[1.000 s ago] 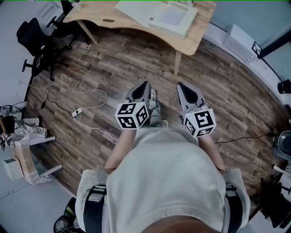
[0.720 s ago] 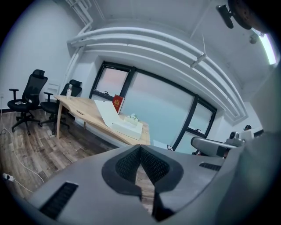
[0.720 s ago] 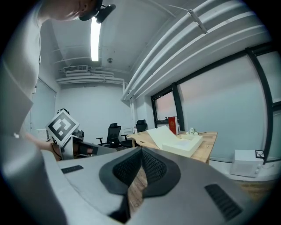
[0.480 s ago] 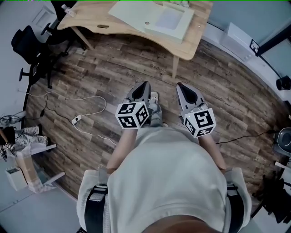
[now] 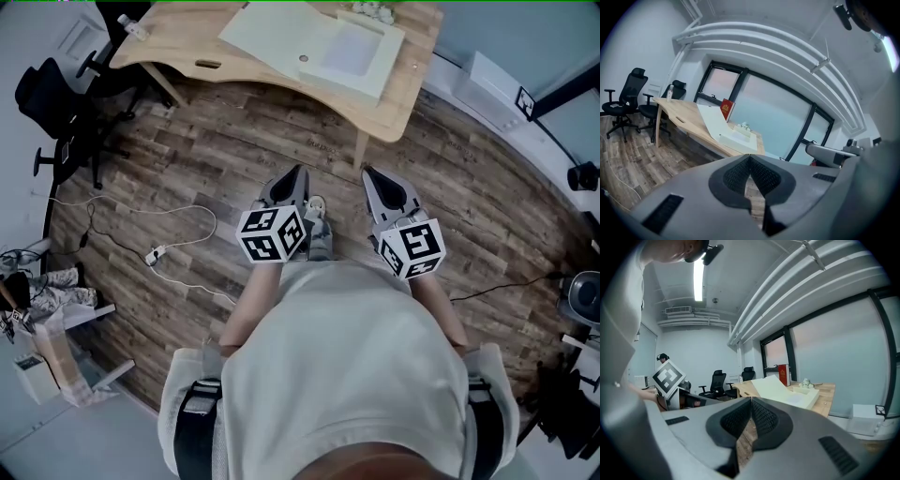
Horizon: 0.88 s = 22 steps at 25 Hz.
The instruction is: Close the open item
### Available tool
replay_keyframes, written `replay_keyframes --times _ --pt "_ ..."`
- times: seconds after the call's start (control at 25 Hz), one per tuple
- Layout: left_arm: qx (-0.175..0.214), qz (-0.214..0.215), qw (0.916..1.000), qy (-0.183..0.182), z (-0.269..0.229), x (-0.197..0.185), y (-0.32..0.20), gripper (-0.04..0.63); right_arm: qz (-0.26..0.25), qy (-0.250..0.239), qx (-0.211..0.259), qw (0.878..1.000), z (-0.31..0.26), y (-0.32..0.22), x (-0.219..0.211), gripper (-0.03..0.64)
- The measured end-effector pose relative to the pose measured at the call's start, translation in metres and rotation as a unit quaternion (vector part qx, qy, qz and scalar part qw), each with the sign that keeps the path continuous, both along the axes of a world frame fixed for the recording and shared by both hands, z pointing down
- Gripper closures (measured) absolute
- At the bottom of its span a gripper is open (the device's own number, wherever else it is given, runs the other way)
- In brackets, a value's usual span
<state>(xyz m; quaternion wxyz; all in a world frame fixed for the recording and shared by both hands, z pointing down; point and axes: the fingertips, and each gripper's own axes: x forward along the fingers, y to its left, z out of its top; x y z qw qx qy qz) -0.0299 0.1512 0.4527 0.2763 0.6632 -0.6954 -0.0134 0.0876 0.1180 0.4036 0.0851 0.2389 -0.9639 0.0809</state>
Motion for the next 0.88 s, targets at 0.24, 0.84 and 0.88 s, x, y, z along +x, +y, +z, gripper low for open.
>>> replay_keyframes --times 0.24,0.84,0.88 --pt "-0.004 0.001 1.0 0.006 0.001 -0.027 -0.029 0.574 0.005 0.002 -0.004 1.0 -0.001 -0.031 -0.024 0.597" --pt "0.004 0.01 0.9998 0.018 -0.004 -0.098 -0.103 0.574 0.012 0.011 -0.004 1.0 -0.008 -0.1 -0.093 0.597" --pt "0.003 0.011 0.9998 0.019 -0.004 -0.103 -0.108 0.574 0.012 0.013 -0.004 1.0 -0.007 -0.105 -0.097 0.597"
